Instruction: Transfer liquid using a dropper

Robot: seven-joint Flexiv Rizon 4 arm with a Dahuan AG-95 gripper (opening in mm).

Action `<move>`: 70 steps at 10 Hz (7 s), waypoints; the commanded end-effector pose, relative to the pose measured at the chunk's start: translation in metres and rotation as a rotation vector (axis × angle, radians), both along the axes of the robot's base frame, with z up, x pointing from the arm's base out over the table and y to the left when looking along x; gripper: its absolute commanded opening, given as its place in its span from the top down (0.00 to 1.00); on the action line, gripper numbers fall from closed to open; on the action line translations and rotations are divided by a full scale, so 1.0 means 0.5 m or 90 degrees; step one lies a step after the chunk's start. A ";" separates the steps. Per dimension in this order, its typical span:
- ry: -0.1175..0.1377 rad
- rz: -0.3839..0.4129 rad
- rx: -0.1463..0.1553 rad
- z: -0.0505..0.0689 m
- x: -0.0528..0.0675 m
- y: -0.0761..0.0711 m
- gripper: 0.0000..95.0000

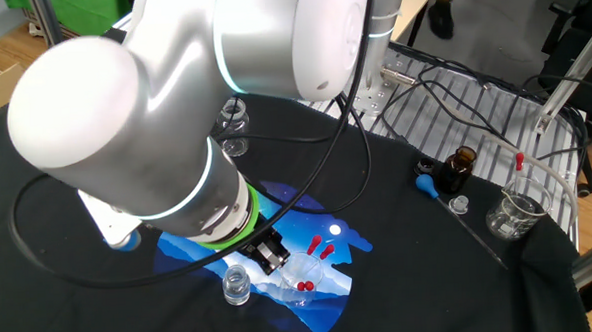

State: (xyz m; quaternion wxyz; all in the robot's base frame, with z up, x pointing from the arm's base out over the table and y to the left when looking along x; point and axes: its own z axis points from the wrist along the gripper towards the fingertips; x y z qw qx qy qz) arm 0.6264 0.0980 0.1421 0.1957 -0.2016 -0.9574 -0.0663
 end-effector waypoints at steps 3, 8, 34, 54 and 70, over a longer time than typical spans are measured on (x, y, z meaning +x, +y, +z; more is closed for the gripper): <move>0.001 -0.015 -0.001 -0.006 0.010 0.003 0.80; 0.002 -0.039 -0.009 -0.019 0.016 0.008 0.60; -0.017 -0.047 -0.020 -0.018 -0.019 0.011 1.00; -0.113 -0.080 -0.118 0.215 0.062 -0.042 1.00; -0.170 -0.049 -0.169 0.226 0.107 -0.084 1.00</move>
